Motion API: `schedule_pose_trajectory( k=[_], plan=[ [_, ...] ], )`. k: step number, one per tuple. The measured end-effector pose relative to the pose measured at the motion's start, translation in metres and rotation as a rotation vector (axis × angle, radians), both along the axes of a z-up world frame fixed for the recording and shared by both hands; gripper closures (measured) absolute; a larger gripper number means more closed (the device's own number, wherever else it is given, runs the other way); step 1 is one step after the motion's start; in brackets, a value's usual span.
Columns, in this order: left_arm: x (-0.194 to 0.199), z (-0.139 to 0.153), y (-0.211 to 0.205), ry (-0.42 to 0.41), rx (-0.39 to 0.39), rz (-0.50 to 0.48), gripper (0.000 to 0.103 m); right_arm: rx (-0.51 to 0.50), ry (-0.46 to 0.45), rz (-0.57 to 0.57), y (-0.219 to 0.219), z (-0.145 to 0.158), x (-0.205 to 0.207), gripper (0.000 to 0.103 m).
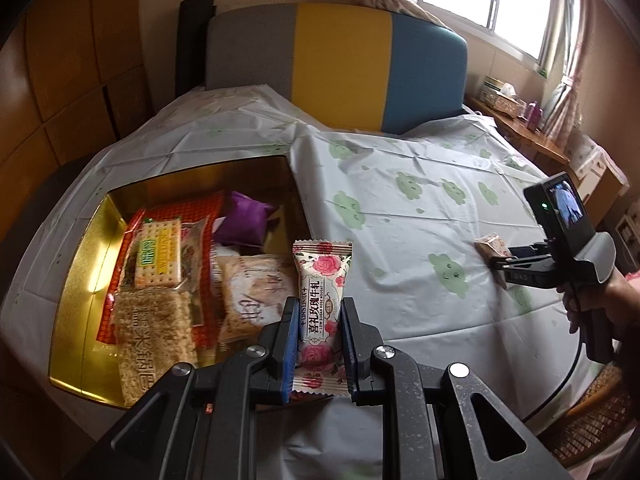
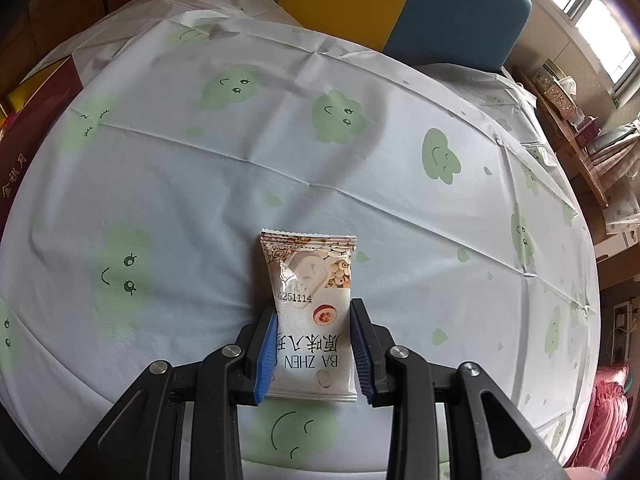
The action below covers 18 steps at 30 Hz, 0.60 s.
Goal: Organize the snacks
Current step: 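Carry the pink candy into the gold tray and open the left tool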
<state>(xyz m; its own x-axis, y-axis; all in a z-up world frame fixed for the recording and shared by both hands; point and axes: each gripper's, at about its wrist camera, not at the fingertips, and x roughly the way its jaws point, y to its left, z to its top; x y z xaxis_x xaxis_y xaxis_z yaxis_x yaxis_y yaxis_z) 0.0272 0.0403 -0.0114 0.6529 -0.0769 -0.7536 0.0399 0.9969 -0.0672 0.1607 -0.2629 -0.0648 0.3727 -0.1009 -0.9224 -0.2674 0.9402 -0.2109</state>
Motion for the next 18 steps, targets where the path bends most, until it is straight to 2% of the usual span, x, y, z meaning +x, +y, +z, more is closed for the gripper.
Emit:
schedule_pose_trajectory(
  k=[13, 18],
  plan=[
    [0.0, -0.015, 0.065, 0.037, -0.014, 0.166, 0.083, -0.019, -0.008, 0.016, 0.006, -0.001, -0.004, 0.07],
    [-0.006, -0.021, 0.1, 0.06, -0.046, 0.245, 0.083, -0.03, -0.013, 0.021, 0.009, -0.001, -0.006, 0.07]
  ],
)
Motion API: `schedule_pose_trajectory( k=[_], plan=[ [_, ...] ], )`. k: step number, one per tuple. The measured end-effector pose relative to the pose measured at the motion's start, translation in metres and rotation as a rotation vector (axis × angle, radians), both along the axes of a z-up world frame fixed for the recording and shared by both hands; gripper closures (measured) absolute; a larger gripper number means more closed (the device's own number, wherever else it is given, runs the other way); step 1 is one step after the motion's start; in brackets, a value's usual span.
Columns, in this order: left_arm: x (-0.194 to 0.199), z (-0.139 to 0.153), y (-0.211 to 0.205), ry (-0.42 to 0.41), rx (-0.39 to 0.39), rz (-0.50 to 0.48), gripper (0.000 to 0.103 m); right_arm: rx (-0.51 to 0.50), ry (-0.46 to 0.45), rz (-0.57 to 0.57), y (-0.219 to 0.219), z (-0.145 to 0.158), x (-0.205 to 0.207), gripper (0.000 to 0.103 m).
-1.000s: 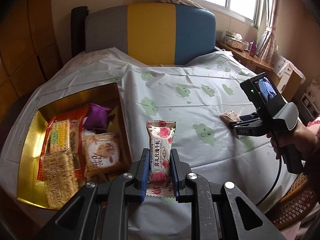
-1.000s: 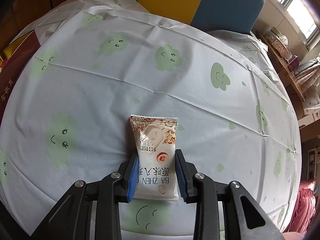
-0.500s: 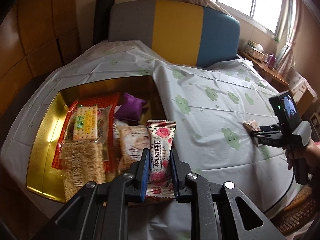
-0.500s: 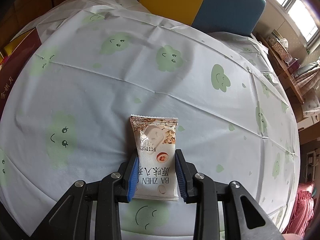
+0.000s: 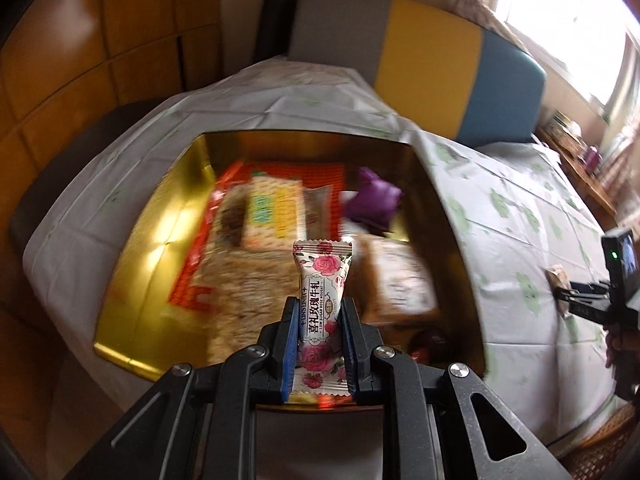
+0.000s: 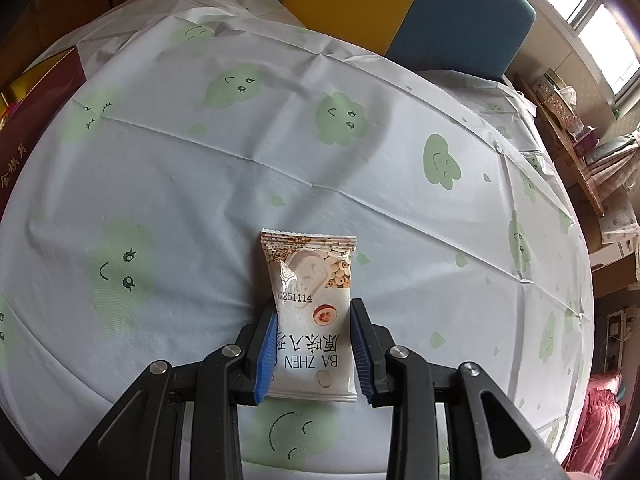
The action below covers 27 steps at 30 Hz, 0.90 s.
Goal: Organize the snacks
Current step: 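Carry the pink candy into the gold tray and open the left tool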
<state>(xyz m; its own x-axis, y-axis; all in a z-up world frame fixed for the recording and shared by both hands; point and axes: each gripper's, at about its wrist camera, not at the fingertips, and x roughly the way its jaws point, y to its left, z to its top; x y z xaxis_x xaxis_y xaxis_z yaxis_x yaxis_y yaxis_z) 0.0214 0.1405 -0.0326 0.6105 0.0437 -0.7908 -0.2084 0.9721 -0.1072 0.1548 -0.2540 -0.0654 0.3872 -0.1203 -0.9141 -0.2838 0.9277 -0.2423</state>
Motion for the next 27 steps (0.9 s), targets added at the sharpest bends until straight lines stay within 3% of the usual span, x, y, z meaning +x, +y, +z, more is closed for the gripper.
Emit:
schedule_pose_trajectory(
  k=[4, 11, 21, 27],
  plan=[
    [-0.008, 0.006, 0.032, -0.023, -0.036, 0.062, 0.083, -0.002, -0.003, 0.0, 0.002, 0.0, -0.002, 0.07],
    [-0.008, 0.003, 0.081, -0.013, -0.201, 0.172, 0.083, -0.012, -0.005, 0.005, 0.004, 0.001, -0.003, 0.07],
    [0.049, 0.006, 0.048, -0.011, -0.275, 0.076, 0.083, -0.029, -0.008, 0.011, 0.009, 0.002, -0.006, 0.07],
    [0.089, -0.008, 0.024, 0.033, -0.267, 0.046, 0.079, -0.025, -0.006, 0.011, 0.008, 0.002, -0.006, 0.07]
  ],
)
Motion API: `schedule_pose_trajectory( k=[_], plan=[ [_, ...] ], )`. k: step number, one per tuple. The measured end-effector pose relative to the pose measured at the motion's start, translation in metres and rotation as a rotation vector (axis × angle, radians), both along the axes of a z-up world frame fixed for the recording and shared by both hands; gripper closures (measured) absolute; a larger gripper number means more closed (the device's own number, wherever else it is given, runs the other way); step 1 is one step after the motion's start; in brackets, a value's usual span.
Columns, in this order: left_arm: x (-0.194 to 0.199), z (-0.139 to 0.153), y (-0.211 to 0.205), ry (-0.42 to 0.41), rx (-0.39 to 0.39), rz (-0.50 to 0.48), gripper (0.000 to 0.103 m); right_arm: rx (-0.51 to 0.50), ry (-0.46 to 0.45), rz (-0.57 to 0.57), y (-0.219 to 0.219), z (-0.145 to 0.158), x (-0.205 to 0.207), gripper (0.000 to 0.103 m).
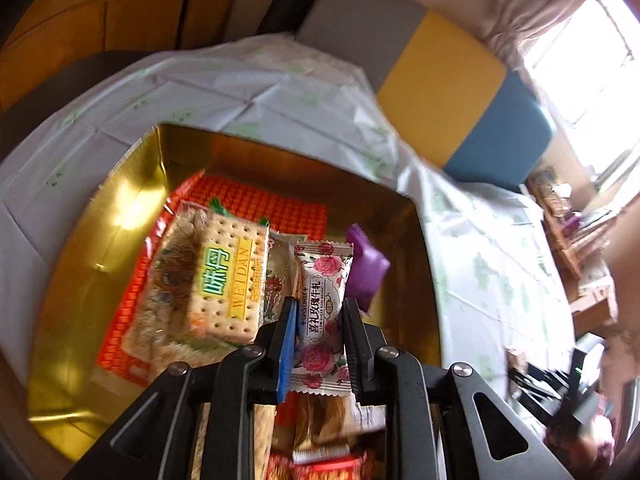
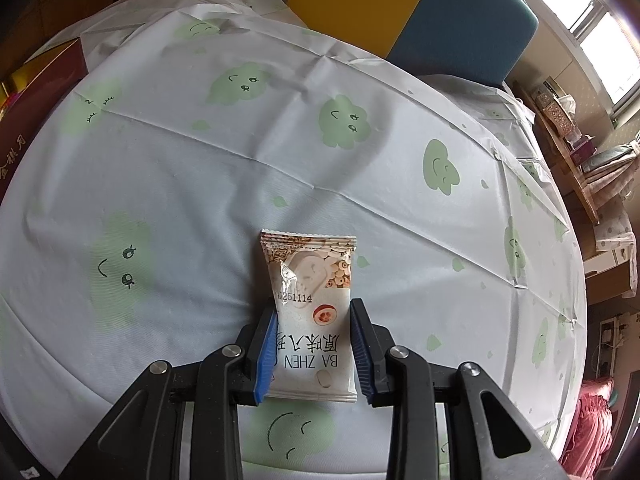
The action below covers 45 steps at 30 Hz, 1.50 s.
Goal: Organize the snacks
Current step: 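Carry the pink candy into the gold tray and open the left tool, then carry the BA ZHEN cake pack into the gold tray and open the right tool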
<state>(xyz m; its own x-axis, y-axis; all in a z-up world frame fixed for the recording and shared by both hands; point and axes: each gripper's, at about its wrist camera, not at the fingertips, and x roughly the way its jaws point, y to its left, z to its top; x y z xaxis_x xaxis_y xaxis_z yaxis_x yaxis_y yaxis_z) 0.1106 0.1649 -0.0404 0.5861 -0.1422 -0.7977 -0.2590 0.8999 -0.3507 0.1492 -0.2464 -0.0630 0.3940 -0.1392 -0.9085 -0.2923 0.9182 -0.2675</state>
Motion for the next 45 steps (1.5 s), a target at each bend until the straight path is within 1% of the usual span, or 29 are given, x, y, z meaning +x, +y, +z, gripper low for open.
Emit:
schedule_pose_trajectory(
  k=[1, 2, 3, 6, 7, 9, 10, 12, 15, 19, 30, 38, 41, 45],
  plan=[
    [0.006, -0.006, -0.002, 0.018, 0.012, -0.009, 0.078, 0.0, 0.0, 0.0, 0.001, 0.0, 0.0, 0.07],
    [0.012, -0.013, -0.004, 0.051, 0.044, -0.01, 0.078, -0.001, 0.0, 0.001, 0.001, 0.0, 0.0, 0.07],
    [0.013, -0.018, -0.004, 0.071, 0.069, 0.008, 0.078, -0.003, 0.0, 0.003, 0.001, 0.0, 0.0, 0.07],
    [0.006, -0.022, -0.002, 0.073, 0.078, 0.015, 0.078, -0.005, 0.0, 0.005, 0.001, 0.0, 0.0, 0.069],
    [0.002, -0.021, -0.003, 0.067, 0.092, 0.012, 0.078, -0.006, 0.0, 0.007, 0.001, 0.0, 0.0, 0.07],
    [-0.007, -0.017, -0.006, 0.048, 0.157, 0.016, 0.078, -0.011, 0.0, 0.012, 0.003, -0.001, 0.0, 0.07],
    [-0.011, -0.016, -0.007, 0.043, 0.177, 0.02, 0.078, -0.013, 0.0, 0.014, 0.003, -0.001, 0.0, 0.07],
    [-0.02, -0.013, -0.007, 0.033, 0.195, 0.025, 0.078, -0.016, -0.002, 0.017, 0.004, -0.001, -0.001, 0.07],
    [-0.03, -0.008, -0.01, 0.028, 0.25, 0.036, 0.078, -0.02, -0.003, 0.019, 0.005, -0.001, -0.002, 0.069],
    [-0.044, -0.001, -0.013, 0.025, 0.29, 0.043, 0.078, -0.022, -0.006, 0.015, 0.006, 0.0, -0.003, 0.07],
    [-0.082, 0.005, 0.001, 0.021, 0.312, 0.08, 0.078, -0.034, -0.012, 0.006, 0.009, 0.001, -0.006, 0.07],
    [-0.106, 0.012, 0.015, -0.014, 0.33, 0.113, 0.078, -0.055, 0.013, -0.013, 0.012, 0.003, -0.004, 0.07],
    [-0.111, 0.014, 0.018, -0.022, 0.325, 0.119, 0.078, -0.052, 0.03, -0.027, 0.011, 0.005, -0.004, 0.07],
    [-0.115, 0.014, 0.02, -0.026, 0.323, 0.123, 0.078, -0.015, 0.035, -0.046, 0.015, 0.013, -0.007, 0.07]
  ],
)
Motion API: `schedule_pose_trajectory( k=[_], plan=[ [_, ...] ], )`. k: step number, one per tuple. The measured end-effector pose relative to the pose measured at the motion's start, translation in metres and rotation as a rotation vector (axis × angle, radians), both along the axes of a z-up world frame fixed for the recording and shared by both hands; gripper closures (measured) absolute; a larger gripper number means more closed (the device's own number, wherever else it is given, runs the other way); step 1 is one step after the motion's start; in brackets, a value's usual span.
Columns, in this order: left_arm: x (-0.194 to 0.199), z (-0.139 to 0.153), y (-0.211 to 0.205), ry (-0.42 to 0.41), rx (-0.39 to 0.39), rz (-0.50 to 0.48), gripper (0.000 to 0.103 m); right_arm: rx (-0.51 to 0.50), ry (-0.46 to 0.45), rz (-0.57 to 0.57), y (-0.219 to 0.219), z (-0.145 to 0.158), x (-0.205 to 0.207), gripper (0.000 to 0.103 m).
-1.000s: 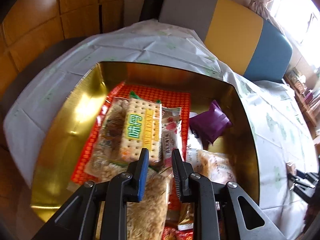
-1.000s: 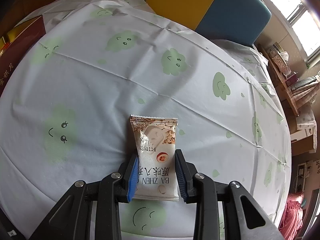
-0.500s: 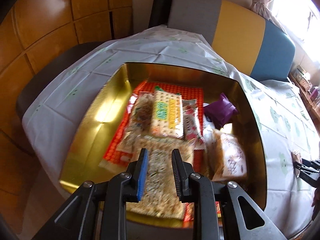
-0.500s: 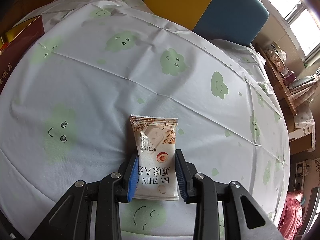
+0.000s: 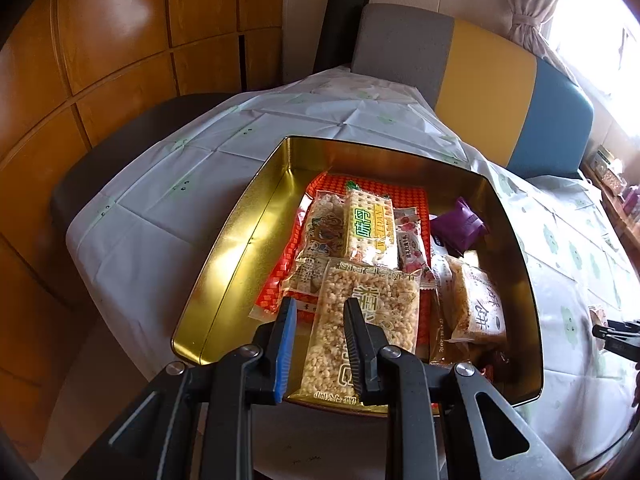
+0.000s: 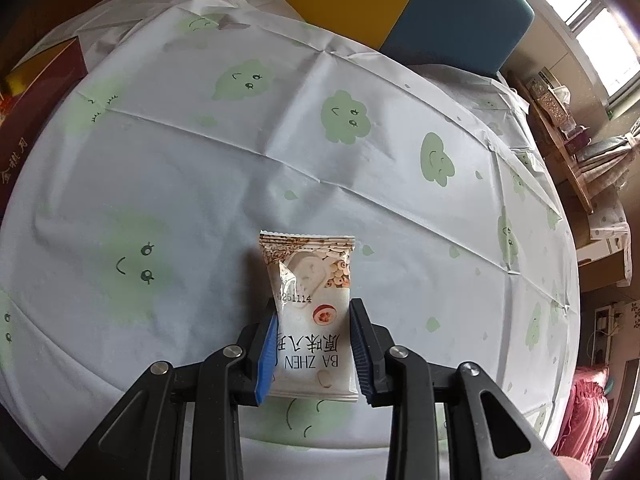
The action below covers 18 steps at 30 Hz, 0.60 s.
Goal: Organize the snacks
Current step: 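Carry the BA ZHEN cake pack into the gold tray and open the right tool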
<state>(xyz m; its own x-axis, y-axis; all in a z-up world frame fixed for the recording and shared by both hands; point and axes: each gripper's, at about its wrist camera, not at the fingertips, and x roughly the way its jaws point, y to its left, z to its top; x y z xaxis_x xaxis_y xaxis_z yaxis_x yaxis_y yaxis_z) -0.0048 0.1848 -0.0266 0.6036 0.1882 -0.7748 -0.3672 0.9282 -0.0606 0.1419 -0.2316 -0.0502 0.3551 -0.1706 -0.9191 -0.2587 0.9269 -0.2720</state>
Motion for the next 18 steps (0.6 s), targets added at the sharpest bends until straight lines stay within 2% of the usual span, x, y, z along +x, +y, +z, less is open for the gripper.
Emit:
schedule_pose_trajectory(
  k=[5, 9, 18],
  plan=[
    [-0.002, -0.002, 0.0, 0.0, 0.0, 0.0, 0.078, 0.067, -0.033, 0.026, 0.022, 0.019, -0.011, 0.07],
    [-0.003, -0.002, -0.001, -0.001, 0.013, 0.004, 0.078, 0.16, -0.067, 0.062, 0.046, 0.037, -0.021, 0.07],
    [-0.005, -0.002, 0.004, -0.005, 0.015, 0.028, 0.078, 0.357, -0.124, 0.239, 0.145, 0.074, -0.053, 0.07]
  ],
)
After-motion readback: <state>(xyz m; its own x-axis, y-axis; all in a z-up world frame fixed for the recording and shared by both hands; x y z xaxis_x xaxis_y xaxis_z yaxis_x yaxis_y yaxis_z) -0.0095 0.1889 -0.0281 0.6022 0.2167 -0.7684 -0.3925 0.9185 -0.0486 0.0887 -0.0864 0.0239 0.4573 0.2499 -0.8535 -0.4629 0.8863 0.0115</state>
